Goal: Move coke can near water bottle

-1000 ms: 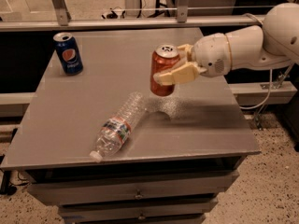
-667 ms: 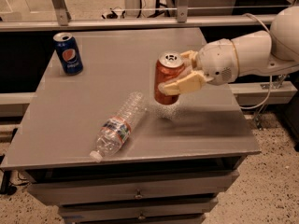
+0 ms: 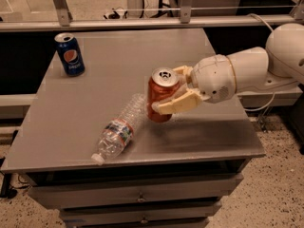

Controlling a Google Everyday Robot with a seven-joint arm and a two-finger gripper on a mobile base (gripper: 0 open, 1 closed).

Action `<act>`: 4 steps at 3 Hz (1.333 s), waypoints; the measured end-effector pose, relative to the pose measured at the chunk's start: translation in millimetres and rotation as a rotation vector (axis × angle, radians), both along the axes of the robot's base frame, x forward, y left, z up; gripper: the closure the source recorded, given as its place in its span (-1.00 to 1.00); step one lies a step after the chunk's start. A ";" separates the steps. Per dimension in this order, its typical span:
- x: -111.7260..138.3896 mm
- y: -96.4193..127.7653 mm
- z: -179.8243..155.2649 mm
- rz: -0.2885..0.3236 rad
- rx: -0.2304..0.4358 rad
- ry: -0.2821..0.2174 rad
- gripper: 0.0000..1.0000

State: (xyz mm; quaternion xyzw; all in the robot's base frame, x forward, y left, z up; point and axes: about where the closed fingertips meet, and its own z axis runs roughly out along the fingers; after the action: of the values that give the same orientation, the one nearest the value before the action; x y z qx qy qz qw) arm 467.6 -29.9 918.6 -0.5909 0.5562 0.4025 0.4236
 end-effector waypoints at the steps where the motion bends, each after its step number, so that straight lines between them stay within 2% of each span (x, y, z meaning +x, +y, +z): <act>1: -10.0 5.5 -7.2 0.018 -0.003 0.003 0.65; 4: -24.9 11.5 -26.7 0.044 -0.035 0.010 -0.73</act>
Offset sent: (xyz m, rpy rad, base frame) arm -0.0212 -0.0016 -0.0226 -0.0306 0.0066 0.0195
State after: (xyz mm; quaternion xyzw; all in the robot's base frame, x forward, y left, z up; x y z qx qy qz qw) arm 442.7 -18.5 892.0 -0.6082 0.5523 0.4048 0.4015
